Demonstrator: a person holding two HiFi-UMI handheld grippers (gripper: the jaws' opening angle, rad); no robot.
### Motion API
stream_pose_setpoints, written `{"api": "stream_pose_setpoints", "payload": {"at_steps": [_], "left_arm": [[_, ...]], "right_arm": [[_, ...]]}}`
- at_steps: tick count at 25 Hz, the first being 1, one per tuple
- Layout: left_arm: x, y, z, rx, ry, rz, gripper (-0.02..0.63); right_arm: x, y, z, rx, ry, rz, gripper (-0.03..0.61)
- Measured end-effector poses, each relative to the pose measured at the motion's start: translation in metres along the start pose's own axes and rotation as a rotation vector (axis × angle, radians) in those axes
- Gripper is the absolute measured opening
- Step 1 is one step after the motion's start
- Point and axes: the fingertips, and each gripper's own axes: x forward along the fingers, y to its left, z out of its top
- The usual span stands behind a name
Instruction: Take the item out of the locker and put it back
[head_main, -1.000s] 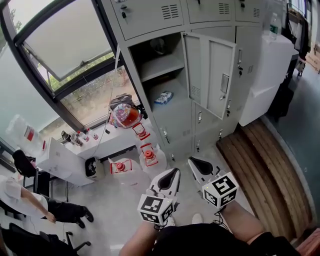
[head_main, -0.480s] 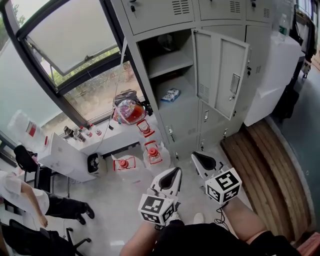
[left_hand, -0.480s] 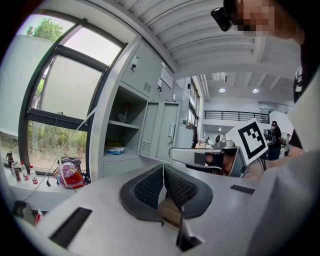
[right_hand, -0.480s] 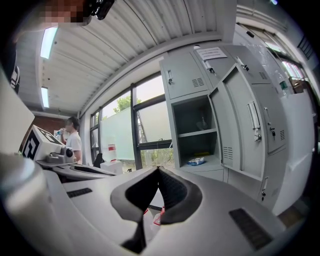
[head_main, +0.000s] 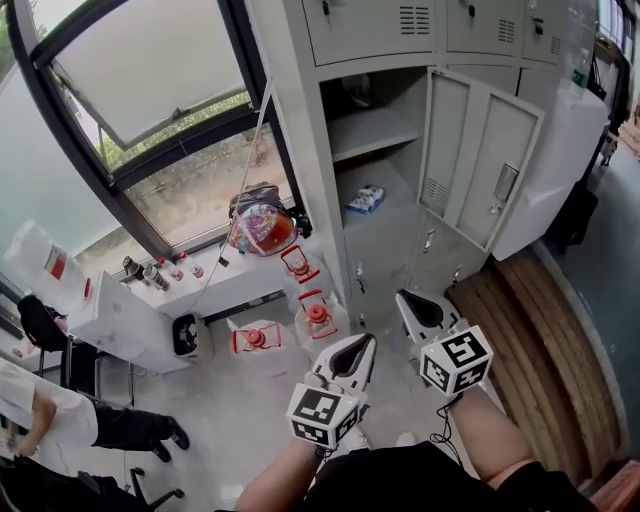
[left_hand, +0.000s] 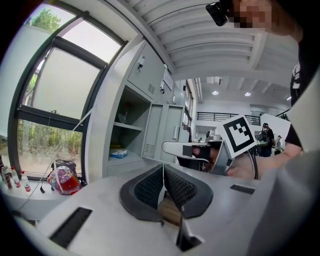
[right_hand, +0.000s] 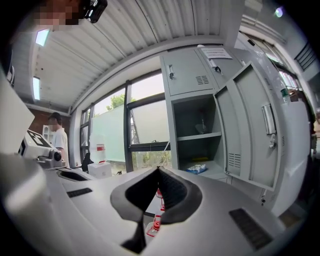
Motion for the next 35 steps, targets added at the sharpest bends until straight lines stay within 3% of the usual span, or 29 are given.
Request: {"api": "stream_pose_setpoints", "payload": {"at_steps": [16,35], "left_arm": [[0.009,0.046,0.011,0.031,-0.003,-0.068,0.020],[0.092,0.088,0.026,0.004,-0.016,0.007,0.020]], "right_arm": [[0.070,-0.011,0.016,-0.038,-0.019,-0.061,0.053],[0.158,-0.096,0.021,-0.065,0.018,0.003,0.054]]}}
